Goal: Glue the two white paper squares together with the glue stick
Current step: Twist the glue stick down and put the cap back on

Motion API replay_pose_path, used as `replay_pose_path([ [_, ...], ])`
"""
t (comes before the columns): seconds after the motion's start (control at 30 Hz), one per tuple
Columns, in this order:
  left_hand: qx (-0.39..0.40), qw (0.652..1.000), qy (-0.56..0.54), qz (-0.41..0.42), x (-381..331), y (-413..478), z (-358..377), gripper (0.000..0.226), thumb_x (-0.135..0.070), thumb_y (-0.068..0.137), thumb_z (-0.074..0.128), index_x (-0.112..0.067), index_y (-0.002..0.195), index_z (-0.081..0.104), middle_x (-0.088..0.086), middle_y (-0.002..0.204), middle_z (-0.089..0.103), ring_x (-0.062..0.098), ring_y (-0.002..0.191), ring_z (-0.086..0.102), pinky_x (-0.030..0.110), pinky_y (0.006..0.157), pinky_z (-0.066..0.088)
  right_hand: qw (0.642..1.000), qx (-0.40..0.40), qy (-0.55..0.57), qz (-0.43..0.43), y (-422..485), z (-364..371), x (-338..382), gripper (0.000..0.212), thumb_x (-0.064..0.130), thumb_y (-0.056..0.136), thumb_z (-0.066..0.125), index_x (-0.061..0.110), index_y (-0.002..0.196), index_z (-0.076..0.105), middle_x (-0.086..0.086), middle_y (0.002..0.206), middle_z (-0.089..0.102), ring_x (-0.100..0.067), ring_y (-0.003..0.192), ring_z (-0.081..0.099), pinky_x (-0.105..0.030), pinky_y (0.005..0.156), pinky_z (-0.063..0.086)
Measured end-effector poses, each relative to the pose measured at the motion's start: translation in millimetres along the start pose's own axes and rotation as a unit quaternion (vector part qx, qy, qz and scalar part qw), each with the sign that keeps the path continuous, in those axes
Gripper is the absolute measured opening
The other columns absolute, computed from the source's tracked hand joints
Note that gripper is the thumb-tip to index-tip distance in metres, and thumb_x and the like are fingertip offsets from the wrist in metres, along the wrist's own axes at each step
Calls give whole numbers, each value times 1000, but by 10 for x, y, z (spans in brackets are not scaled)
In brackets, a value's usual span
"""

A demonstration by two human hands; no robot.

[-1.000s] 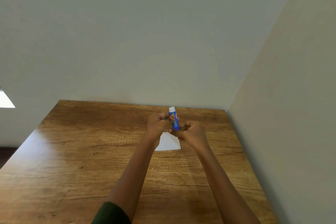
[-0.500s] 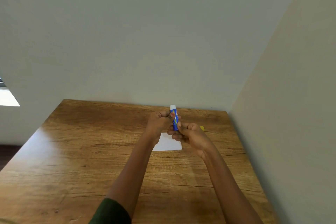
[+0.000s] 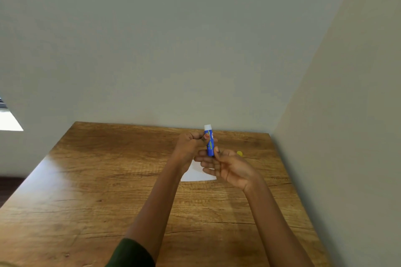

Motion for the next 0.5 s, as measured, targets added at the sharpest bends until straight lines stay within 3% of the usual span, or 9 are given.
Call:
replay_pose_path([
  [0.1, -22, 999, 40, 10, -40, 2, -2, 14, -10, 89, 59, -7, 93, 72, 8, 95, 74, 17, 88, 69, 23, 72, 55, 990, -109, -81, -46, 3, -129, 60, 25, 20, 85, 65, 1, 101, 69, -12, 93, 73, -12, 76, 68, -23, 69, 56],
  [0.17, -32, 997, 63, 18, -41, -1, 22, 13, -9, 87, 61, -7, 90, 73, 10, 93, 73, 19, 88, 68, 25, 76, 54, 956, -203, -193, -87, -33, -221, 144, 24, 19, 71, 80, 3, 88, 72, -10, 82, 73, -13, 73, 66, -23, 64, 54],
  [0.23, -17, 998, 64, 18, -19, -6, 88, 14, -10, 87, 61, -5, 92, 72, 14, 92, 73, 21, 84, 69, 33, 78, 55, 935, -249, -226, -116, -57, -229, 197, 27, 20, 66, 83, 3, 81, 67, -6, 73, 69, -11, 66, 64, -23, 58, 52],
  [0.3, 0, 998, 67, 20, -19, -5, 134, 15, -10, 87, 61, -3, 95, 72, 15, 90, 73, 19, 79, 69, 31, 74, 55, 942, -219, -232, -104, -39, -174, 196, 28, 23, 72, 79, 6, 90, 66, -5, 79, 68, -10, 68, 65, -23, 60, 54],
  [0.37, -1, 998, 61, 23, -41, -2, 121, 15, -9, 87, 60, -3, 94, 72, 14, 90, 73, 15, 75, 69, 23, 67, 55, 961, -144, -226, -65, -12, -134, 152, 29, 25, 82, 70, 8, 105, 65, -6, 98, 70, -13, 82, 67, -26, 71, 56],
  [0.43, -3, 999, 47, 20, -50, -2, 93, 14, -10, 88, 59, -5, 93, 72, 10, 90, 74, 13, 76, 70, 20, 64, 55, 982, -76, -166, -43, -11, -127, 104, 31, 25, 91, 58, 4, 113, 63, -11, 112, 69, -17, 93, 68, -29, 79, 56],
  [0.5, 1, 999, 34, 14, -48, -6, 83, 14, -11, 89, 59, -7, 88, 72, 8, 88, 74, 16, 75, 70, 23, 62, 55, 995, -36, -82, -39, -27, -113, 78, 32, 19, 96, 48, -3, 116, 61, -16, 113, 68, -21, 92, 69, -31, 80, 57],
])
Point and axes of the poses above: each hand's wrist, its own y-axis towards the middle knuckle, its own z-axis out of the palm, x = y × z, the point moved 7 cm from there along y, towards the middle knuckle
